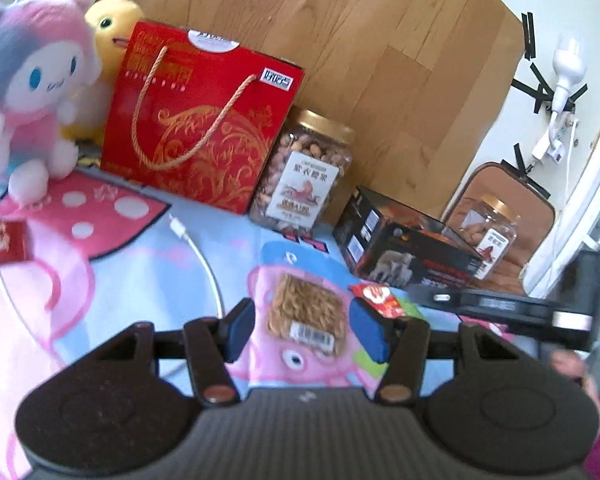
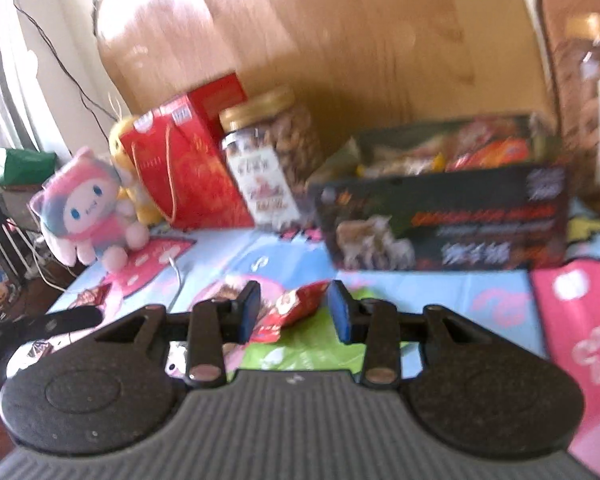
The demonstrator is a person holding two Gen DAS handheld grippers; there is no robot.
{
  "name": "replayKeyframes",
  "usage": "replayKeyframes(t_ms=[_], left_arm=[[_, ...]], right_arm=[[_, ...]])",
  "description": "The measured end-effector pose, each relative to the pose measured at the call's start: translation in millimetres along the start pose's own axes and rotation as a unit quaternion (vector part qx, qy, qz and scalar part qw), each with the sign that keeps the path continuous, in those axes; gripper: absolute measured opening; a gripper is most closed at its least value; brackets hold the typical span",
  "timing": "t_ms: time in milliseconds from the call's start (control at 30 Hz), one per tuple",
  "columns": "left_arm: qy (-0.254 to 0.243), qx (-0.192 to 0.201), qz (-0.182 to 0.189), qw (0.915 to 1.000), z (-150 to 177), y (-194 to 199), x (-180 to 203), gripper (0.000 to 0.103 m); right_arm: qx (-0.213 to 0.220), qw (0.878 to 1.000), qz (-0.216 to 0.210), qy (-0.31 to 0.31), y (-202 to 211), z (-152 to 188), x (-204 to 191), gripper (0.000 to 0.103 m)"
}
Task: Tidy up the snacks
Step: 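Move the left tool to the small red candy packet, then close the left tool on the small red candy packet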
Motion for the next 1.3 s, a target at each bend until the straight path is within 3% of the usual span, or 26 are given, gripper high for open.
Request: replayKeyframes(t_ms=[67, 100, 133, 267, 433, 567, 733, 800, 867, 1067, 1300], left_arm=[[0.004, -0.003, 0.007, 1.0000, 3.5, 0.5, 2.9, 0.053], [0.005, -0.005, 0.011, 0.9999, 4.8, -0.2, 5.1, 0.053], [0.004, -0.007, 0.014, 0.9999, 7.1, -0.8, 9.1, 0.053], [0.001, -0.017, 0.034, 0.9993, 13.3, -4.8, 25.8, 0.053], [0.007, -0.043, 0.081, 0.9957, 27.2, -15.3, 52.6, 0.057], [0.010, -0.072, 0.126, 0.9894, 43.6, -21.8, 79.1, 0.066], [0.040, -0.097, 0.178, 0.9783, 61.6, -25.7, 100.5, 0.064], [0.044, -0.108, 0.171, 0.9784, 69.1, -29.1, 102.4, 0.048], [0.050, -0.118, 0.160, 0.9789, 74.9, -34.0, 101.3, 0.039], [0.021, -0.104, 0.133, 0.9854, 77.0, -31.5, 107.3, 0.036], [0.034, -0.101, 0.135, 0.9851, 77.6, -30.7, 104.8, 0.036]], right_arm=[[-0.021, 0.999, 0.016, -0.018, -14.0, 6.6, 5.3, 0.030], [-0.035, 0.999, 0.004, -0.033, -17.2, 10.9, 5.5, 0.011], [-0.044, 0.998, -0.008, -0.045, -18.5, 14.5, 5.1, 0.008], [-0.037, 0.998, -0.019, -0.048, 4.7, 26.0, -1.2, 0.005], [-0.052, 0.995, -0.063, -0.050, 46.8, 55.1, -11.7, 0.005], [-0.065, 0.991, -0.099, -0.061, 78.8, 87.5, -14.9, 0.005], [-0.071, 0.983, -0.150, -0.083, 100.4, 111.6, -15.9, 0.005], [-0.070, 0.986, -0.134, -0.065, 101.3, 116.0, -17.8, 0.005], [-0.075, 0.991, -0.101, -0.046, 99.6, 119.7, -15.0, 0.005], [-0.070, 0.996, -0.037, 0.039, 92.1, 125.5, -26.0, 0.007], [-0.061, 0.995, -0.020, 0.074, 90.8, 128.0, -22.9, 0.013]])
Point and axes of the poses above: each gripper's, at about its wrist camera, not at the fingertips, and y roughly against the way its jaws point, x to its right, z to its underside, the point moved 8 cm from there along -y, roughly the way its jaws point, and after that the axes turned 13 degrees about -y, right-handed, at the moved point
